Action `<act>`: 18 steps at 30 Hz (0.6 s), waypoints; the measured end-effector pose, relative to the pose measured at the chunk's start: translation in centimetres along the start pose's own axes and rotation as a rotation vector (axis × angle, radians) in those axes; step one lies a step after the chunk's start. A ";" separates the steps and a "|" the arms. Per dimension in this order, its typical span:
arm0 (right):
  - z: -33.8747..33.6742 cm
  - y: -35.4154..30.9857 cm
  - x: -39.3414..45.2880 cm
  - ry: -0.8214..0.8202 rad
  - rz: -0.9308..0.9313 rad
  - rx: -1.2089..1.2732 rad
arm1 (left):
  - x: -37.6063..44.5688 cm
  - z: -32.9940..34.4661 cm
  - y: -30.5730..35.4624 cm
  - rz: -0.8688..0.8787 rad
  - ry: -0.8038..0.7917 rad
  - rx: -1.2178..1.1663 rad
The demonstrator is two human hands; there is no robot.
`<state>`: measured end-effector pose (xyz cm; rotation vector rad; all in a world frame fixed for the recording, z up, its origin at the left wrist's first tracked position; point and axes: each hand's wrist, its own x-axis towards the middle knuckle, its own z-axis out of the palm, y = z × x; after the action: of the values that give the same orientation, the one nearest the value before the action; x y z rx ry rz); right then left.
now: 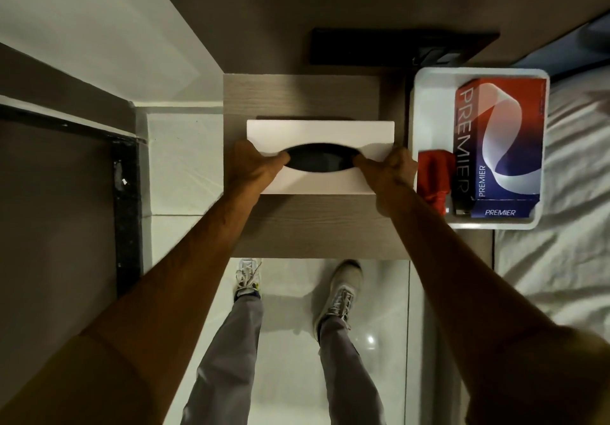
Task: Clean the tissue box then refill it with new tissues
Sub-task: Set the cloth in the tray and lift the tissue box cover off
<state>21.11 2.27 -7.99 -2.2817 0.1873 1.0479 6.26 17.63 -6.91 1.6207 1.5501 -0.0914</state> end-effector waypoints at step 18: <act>-0.8 10.9 -10.1 0.067 -0.124 -0.085 | -10.7 -1.3 -8.2 -0.094 -0.112 0.034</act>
<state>10.85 -8.15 -5.40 -2.3739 0.0281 0.9324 -3.69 8.84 -4.10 1.5420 1.5448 -0.2566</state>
